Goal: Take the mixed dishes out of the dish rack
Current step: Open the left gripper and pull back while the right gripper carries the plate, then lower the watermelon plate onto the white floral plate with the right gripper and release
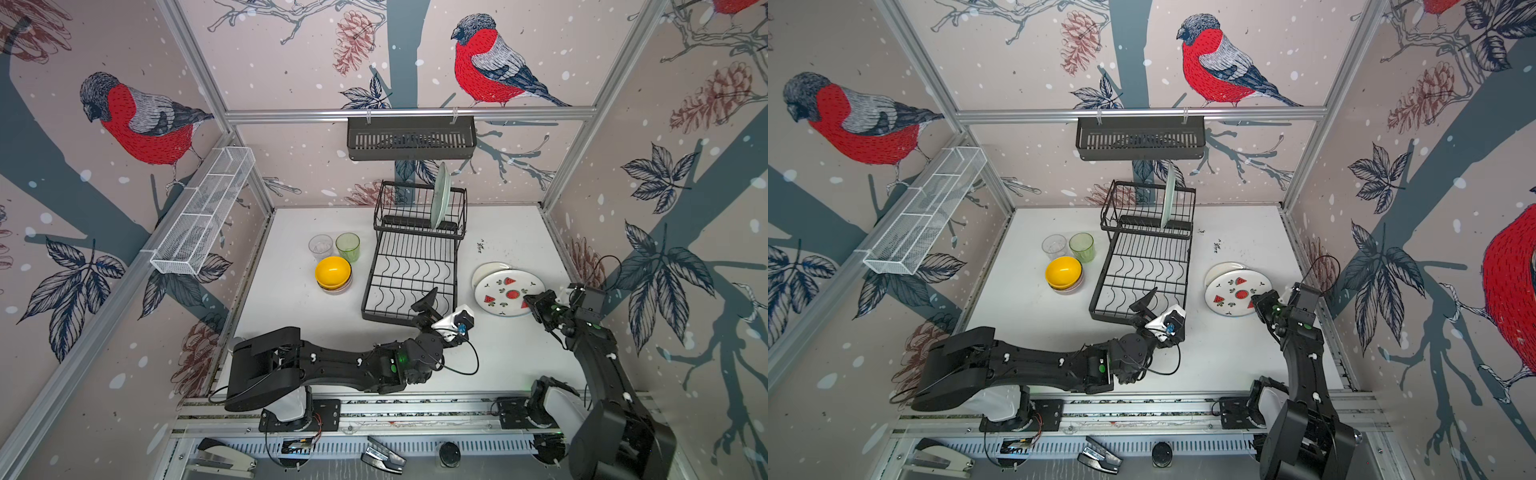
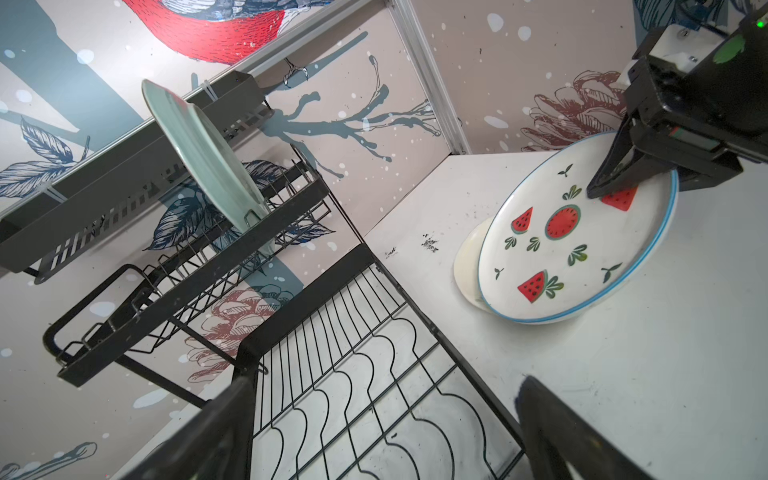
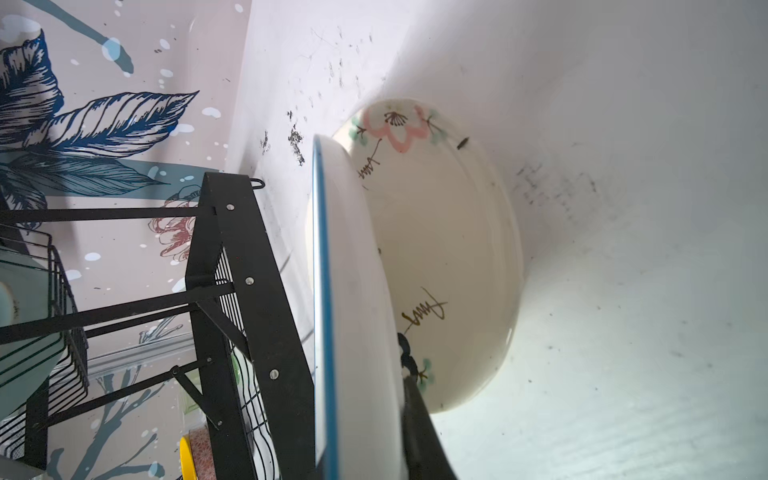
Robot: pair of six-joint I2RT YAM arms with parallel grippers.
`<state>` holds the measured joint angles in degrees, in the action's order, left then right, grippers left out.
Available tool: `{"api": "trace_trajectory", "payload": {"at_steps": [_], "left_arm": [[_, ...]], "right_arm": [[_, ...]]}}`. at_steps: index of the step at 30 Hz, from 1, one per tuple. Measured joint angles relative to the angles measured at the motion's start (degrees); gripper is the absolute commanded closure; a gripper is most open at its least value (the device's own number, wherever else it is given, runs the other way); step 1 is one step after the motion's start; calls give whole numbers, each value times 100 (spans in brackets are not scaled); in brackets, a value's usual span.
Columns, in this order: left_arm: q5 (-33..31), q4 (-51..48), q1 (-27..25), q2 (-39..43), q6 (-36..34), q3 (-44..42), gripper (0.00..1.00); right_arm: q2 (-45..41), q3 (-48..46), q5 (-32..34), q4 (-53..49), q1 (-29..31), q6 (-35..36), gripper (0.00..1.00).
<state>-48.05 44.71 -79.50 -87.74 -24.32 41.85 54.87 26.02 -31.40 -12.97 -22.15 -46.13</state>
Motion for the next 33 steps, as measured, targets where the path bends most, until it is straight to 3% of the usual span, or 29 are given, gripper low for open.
{"api": "trace_trajectory", "payload": {"at_steps": [10, 12, 14, 16, 25, 28, 33], "left_arm": [[7, 2, 129, 192, 199, -254, 2], [9, 2, 157, 232, 249, -289, 2], [22, 2, 179, 251, 304, -315, 2], [48, -2, 205, 264, 323, -330, 2], [155, -4, 289, 267, 487, -363, 2], [170, -4, 297, 264, 505, -363, 2], [297, -4, 319, 264, 551, -365, 2]], "right_arm": [[780, 22, -94, 503, 11, 149, 100], [835, 22, -98, 573, 11, 164, 91], [881, 33, -101, 610, 13, 199, 67], [931, 50, 17, 601, 35, 271, 56], [1137, 118, 146, 433, 37, 450, 51], [1272, 219, 190, 361, 105, 509, 38], [1427, 439, 348, 205, 289, 616, 25]]}}
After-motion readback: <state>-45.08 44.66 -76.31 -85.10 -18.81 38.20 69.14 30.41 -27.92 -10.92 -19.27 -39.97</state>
